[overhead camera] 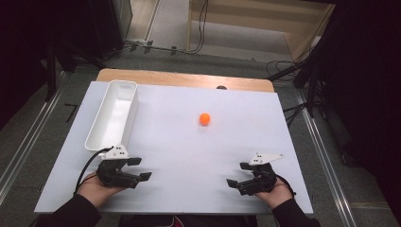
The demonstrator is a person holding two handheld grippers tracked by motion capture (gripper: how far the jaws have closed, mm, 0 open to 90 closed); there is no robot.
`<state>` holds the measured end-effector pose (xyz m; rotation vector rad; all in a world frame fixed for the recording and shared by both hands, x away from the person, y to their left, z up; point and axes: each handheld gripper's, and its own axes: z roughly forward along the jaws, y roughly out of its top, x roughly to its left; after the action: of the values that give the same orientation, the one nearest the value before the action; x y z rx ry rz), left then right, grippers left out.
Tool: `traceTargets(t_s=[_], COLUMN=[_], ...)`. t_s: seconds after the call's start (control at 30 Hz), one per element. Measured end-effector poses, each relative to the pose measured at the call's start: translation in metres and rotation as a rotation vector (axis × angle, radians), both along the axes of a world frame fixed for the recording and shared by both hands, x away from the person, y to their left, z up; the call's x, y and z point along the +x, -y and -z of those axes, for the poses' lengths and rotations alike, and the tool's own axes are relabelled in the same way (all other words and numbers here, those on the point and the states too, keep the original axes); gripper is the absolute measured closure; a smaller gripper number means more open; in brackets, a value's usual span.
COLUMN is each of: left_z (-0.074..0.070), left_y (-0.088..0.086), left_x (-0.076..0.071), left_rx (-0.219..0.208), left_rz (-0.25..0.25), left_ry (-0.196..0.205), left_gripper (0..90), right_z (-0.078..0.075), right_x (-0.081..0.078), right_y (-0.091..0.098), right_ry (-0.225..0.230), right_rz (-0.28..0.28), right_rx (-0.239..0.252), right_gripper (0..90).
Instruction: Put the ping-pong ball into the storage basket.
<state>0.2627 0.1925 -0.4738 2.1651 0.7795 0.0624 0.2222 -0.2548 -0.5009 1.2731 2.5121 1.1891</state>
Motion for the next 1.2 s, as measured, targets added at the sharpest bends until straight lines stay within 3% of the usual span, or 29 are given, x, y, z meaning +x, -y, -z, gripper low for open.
traceTargets(t_s=[0.4, 1.2], left_z=[-0.005, -0.005], left_y=[0.016, 0.045], left_x=[0.004, 0.012], left_rx=[0.006, 0.003], left_rz=[0.024, 0.024], left_ry=[0.013, 0.022], left_gripper=[19.4, 14.9], right_z=[0.0, 0.0], right_x=[0.0, 0.0], right_y=[0.0, 0.001], right_ry=[0.001, -0.001], right_rz=[0.002, 0.002], right_rx=[-0.001, -0.004], right_gripper=[9.5, 9.5])
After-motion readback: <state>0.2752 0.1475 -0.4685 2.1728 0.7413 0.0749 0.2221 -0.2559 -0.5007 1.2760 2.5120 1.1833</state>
